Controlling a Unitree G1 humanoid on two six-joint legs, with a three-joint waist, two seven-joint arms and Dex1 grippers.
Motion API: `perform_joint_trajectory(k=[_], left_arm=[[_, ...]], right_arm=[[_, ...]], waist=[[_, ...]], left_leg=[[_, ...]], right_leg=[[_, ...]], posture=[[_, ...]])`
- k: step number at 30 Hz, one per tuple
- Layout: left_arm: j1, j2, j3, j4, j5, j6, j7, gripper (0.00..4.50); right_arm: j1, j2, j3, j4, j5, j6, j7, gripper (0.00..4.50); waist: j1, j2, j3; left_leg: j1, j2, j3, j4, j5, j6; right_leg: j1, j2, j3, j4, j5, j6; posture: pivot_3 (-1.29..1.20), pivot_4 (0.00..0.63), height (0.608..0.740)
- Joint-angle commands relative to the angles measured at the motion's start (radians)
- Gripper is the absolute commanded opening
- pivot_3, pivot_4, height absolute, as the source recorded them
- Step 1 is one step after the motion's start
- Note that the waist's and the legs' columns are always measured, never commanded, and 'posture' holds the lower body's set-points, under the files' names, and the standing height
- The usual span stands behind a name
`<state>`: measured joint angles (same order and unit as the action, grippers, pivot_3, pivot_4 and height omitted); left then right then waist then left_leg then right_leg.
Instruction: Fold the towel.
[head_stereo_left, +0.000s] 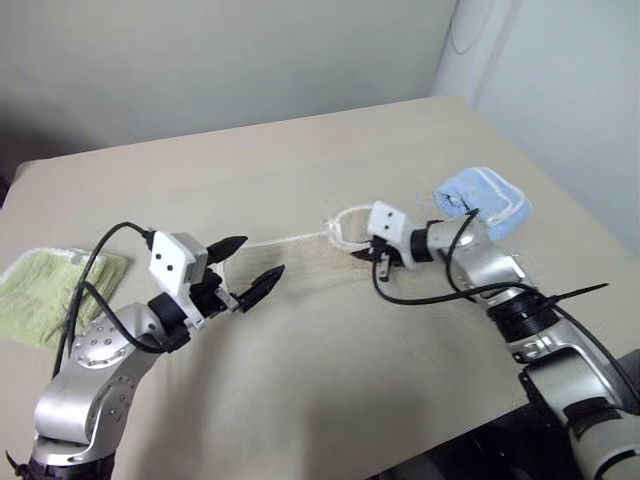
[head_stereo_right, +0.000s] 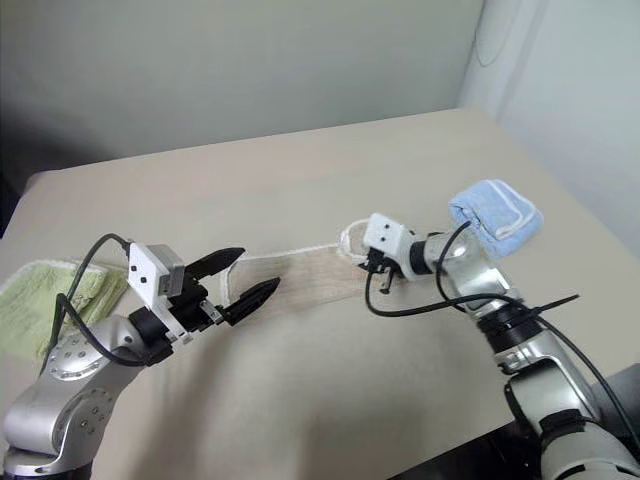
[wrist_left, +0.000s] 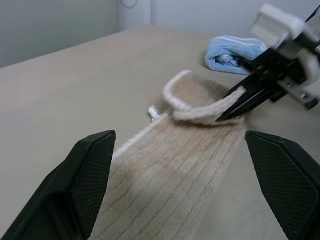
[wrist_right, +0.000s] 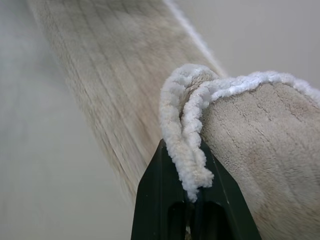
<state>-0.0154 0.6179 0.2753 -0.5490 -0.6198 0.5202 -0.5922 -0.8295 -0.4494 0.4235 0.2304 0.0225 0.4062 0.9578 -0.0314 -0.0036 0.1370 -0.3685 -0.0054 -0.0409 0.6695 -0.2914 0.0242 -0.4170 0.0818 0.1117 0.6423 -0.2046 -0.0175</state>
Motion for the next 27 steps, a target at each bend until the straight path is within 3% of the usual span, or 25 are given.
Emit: perform_joint_trajectory(k=[1, 2, 5, 9, 13, 20, 23, 27], left_arm=[[0.009, -0.007, 0.014, -0.04, 0.006, -0.023, 0.015, 4.5], [0.012, -0.009, 0.015, -0.043, 0.006, -0.022, 0.018, 4.5], [0.025, -0.011, 0.017, -0.05, 0.008, -0.024, 0.018, 4.5], [0.028, -0.011, 0.018, -0.051, 0.009, -0.024, 0.017, 4.5], [0.023, -0.005, 0.026, -0.034, 0.005, -0.022, 0.008, 4.5], [0.043, -0.023, 0.054, -0.025, -0.011, -0.019, 0.018, 4.5], [0.04, -0.045, 0.068, -0.016, -0.034, -0.009, 0.031, 4.5], [0.022, -0.07, 0.071, -0.002, -0.069, 0.011, 0.059, 4.5]], right_arm=[[-0.022, 0.008, -0.002, 0.013, -0.037, -0.023, -0.011, 0.04], [-0.021, 0.013, -0.009, 0.013, -0.034, -0.014, -0.006, 0.04], [-0.019, 0.028, -0.025, 0.011, -0.015, 0.015, 0.009, 0.72], [-0.018, 0.033, -0.031, 0.009, -0.016, 0.024, 0.014, 2.04], [0.009, 0.028, -0.15, -0.113, 0.138, 0.146, 0.068, 3.32], [0.013, -0.033, -0.329, -0.161, 0.294, 0.26, 0.081, 3.32], [-0.04, -0.024, -0.361, -0.032, 0.273, 0.251, 0.021, 2.72], [-0.085, 0.024, -0.331, 0.148, 0.218, 0.133, -0.01, 1.35]], waist=[[0.005, 0.0, 0.0], [0.005, 0.0, 0.0], [0.004, 0.0, 0.0], [0.004, 0.0, 0.0], [0.005, 0.0, 0.0], [0.005, -0.001, 0.0], [0.004, -0.001, 0.0], [0.002, -0.001, 0.0]], left_leg=[[0.0, 0.0, 0.0, 0.0, 0.0, 0.0], [0.0, 0.0, 0.0, 0.0, 0.0, 0.0], [0.0, 0.0, 0.0, 0.0, 0.0, 0.0], [0.0, 0.0, 0.0, 0.0, 0.001, -0.002], [0.0, 0.0, 0.0, 0.0, 0.001, -0.003], [0.001, 0.0, 0.0, 0.0, 0.002, -0.003], [0.001, 0.0, 0.0, 0.0, 0.002, -0.003], [0.002, 0.0, 0.0, 0.0, 0.002, -0.004]], right_leg=[[0.0, 0.0, 0.0, 0.0, 0.0, 0.0], [0.0, 0.0, 0.0, 0.0, 0.0, 0.0], [0.0, 0.0, 0.0, 0.0, 0.0, 0.0], [0.0, 0.0, 0.0, 0.0, 0.0, 0.0], [0.0, 0.0, 0.0, 0.0, 0.0, 0.0], [0.002, 0.0, 0.0, -0.001, 0.0, 0.0], [0.002, 0.0, 0.0, 0.0, 0.0, 0.0], [0.001, 0.0, 0.001, 0.001, 0.0, 0.0]], posture=[[0.0, 0.15, 0.74], [0.0, 0.15, 0.74], [0.0, 0.15, 0.74], [0.0, 0.15, 0.74], [0.0, 0.15, 0.74], [0.0, 0.15, 0.74], [0.0, 0.15, 0.74], [0.0, 0.15, 0.74]])
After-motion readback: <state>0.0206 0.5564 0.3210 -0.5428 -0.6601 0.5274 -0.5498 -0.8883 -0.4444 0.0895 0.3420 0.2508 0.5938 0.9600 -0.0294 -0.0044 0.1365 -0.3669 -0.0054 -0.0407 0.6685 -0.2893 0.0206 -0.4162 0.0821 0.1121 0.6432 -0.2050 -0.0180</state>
